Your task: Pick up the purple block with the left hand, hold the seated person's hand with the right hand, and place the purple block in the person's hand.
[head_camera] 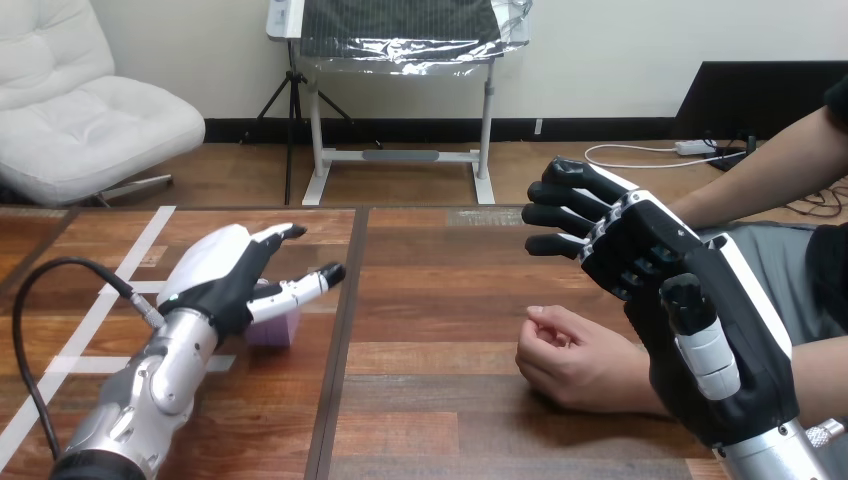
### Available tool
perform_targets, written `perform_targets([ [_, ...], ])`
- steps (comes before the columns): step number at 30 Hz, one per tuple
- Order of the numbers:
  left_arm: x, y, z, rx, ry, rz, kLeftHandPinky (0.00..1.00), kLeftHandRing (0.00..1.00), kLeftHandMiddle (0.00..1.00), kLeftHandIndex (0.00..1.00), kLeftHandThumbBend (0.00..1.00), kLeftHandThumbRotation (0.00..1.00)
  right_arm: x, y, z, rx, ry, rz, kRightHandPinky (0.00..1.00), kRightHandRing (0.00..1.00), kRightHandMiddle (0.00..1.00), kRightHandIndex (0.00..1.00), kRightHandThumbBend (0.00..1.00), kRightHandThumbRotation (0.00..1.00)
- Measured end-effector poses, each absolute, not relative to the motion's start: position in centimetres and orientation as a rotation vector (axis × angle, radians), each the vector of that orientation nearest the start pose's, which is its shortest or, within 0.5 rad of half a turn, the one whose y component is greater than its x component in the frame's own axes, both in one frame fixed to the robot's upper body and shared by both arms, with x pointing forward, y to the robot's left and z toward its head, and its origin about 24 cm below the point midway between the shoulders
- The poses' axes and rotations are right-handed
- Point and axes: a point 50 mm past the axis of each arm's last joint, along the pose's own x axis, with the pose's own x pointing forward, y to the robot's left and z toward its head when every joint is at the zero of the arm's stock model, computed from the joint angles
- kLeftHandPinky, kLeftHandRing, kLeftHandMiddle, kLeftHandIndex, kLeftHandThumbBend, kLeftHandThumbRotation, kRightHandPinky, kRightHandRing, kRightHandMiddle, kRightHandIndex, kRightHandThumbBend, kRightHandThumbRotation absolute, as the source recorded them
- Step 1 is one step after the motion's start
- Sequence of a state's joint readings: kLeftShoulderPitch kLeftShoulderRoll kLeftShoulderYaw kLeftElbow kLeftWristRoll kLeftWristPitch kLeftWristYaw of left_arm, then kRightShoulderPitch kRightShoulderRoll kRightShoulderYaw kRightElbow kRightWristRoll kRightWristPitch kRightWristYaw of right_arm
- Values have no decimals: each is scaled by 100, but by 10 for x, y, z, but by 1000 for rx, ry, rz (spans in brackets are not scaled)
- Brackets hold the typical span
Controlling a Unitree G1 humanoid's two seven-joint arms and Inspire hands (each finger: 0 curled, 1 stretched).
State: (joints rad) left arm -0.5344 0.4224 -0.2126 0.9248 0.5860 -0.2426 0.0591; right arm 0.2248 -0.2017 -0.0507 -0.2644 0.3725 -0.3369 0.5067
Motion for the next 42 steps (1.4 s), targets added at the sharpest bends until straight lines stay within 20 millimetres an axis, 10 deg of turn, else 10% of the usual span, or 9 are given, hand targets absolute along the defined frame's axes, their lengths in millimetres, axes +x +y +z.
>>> perform_targets([
  [42,331,225,2,1185,323,-272,93,92,91,90,72,38,197,-182,94,42,-423,426,76,82,83,83,95,80],
])
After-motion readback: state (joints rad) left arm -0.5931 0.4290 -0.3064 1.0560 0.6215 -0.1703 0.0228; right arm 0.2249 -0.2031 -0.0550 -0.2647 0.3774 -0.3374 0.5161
